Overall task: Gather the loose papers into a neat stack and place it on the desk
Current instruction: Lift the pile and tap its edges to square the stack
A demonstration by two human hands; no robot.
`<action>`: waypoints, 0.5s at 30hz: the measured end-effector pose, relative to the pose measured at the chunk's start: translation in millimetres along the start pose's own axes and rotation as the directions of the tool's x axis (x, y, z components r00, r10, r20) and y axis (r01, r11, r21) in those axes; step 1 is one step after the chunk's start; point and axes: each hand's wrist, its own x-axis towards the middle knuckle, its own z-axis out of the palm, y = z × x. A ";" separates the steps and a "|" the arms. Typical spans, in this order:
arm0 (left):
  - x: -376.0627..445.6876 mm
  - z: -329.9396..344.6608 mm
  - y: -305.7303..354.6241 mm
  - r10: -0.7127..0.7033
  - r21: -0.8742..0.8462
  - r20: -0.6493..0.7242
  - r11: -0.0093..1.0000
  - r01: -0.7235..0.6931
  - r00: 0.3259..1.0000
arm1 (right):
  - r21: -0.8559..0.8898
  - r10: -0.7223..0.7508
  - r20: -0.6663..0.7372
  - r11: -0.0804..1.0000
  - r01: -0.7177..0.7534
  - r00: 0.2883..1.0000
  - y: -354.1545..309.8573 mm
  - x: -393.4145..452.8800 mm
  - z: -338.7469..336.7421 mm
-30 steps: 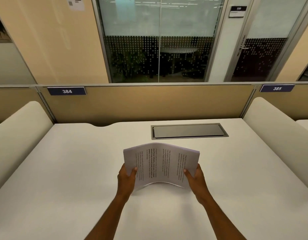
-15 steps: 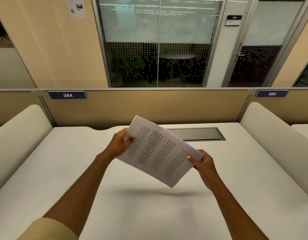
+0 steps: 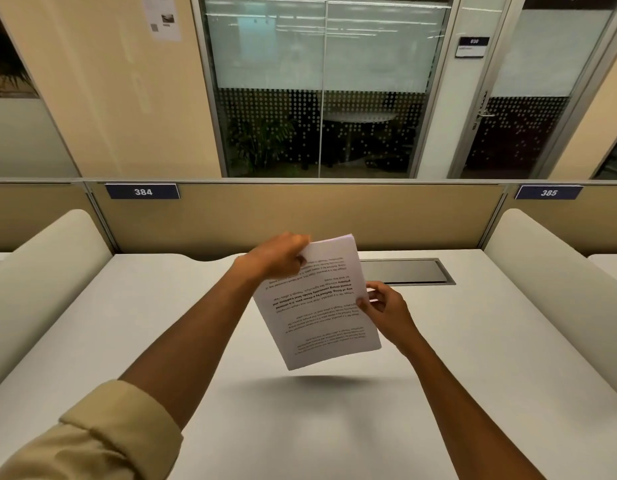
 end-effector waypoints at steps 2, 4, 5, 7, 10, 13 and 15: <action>3.1 1.4 11.0 0.021 0.030 0.022 0.999 -0.021 1.000 | 0.045 -0.018 0.005 0.999 0.018 1.000 -8.3 1.9 8.7; 4.7 2.7 19.1 0.033 0.052 0.037 0.998 -0.035 0.999 | 0.081 -0.010 -0.005 0.997 0.010 1.000 -12.5 1.7 14.8; 5.2 3.3 21.8 0.035 0.066 0.040 0.997 -0.037 0.999 | 0.102 -0.002 -0.012 0.995 0.003 1.000 -12.8 0.8 16.5; 4.9 4.5 24.6 0.029 0.106 0.036 0.994 -0.033 0.999 | 0.135 0.006 -0.021 0.991 -0.003 1.000 -11.5 -1.7 17.9; 3.6 6.3 22.7 0.002 0.126 -0.006 0.992 -0.001 1.000 | 0.148 0.008 -0.018 0.989 -0.006 1.000 -9.5 -4.8 17.8; 1.7 8.4 11.9 -0.026 0.057 -0.082 0.998 0.030 0.996 | 0.166 0.010 -0.007 0.986 -0.009 1.000 -7.3 -6.5 15.7; -2.8 9.2 -1.3 -0.053 0.015 -0.137 0.998 0.055 0.989 | 0.184 0.023 -0.006 0.983 -0.021 1.000 -4.8 -8.0 13.3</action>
